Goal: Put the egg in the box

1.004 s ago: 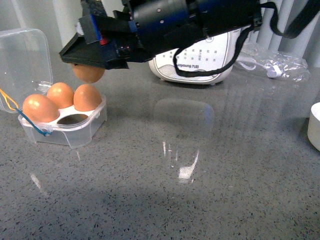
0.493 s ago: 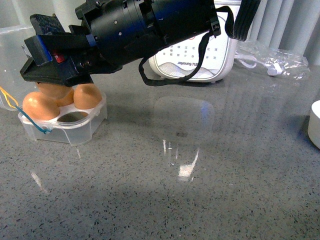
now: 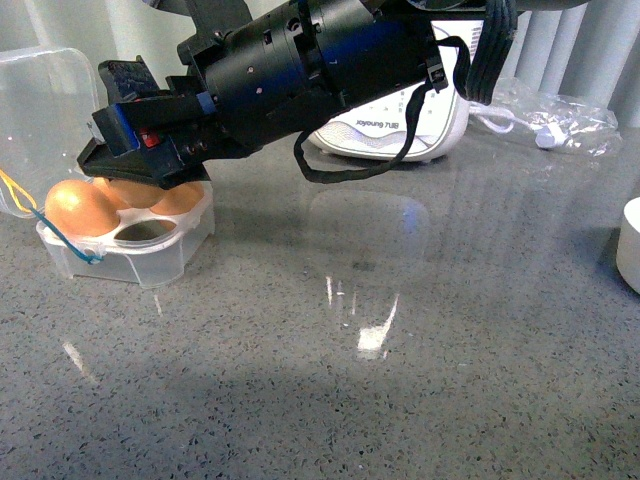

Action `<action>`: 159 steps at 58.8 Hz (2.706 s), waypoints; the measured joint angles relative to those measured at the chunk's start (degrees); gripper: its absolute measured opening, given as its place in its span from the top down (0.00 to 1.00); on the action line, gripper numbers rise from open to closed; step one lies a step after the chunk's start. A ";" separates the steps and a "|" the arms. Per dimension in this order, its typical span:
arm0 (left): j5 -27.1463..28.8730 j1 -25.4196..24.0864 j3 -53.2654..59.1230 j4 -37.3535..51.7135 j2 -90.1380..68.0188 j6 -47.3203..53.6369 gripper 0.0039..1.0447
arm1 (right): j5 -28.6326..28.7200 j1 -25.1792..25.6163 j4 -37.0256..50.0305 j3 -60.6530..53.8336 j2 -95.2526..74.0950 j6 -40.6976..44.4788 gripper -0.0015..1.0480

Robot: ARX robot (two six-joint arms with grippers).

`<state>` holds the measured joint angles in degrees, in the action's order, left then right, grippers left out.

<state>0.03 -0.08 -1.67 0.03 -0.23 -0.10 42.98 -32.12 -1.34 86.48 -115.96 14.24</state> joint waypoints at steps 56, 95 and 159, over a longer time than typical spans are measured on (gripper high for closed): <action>0.00 0.00 0.00 0.00 0.00 0.00 0.06 | -1.90 13.00 19.63 -16.13 15.28 -11.52 0.07; 0.00 0.00 0.00 0.00 0.00 0.00 0.06 | -27.43 45.79 27.34 -45.18 52.09 -15.89 0.07; 0.02 0.00 0.00 0.00 0.02 0.00 0.06 | -42.77 32.28 26.43 -81.15 85.11 -14.25 0.97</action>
<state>0.05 -0.08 -1.67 0.03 -0.21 -0.10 0.21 0.16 25.08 5.32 -30.85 -0.01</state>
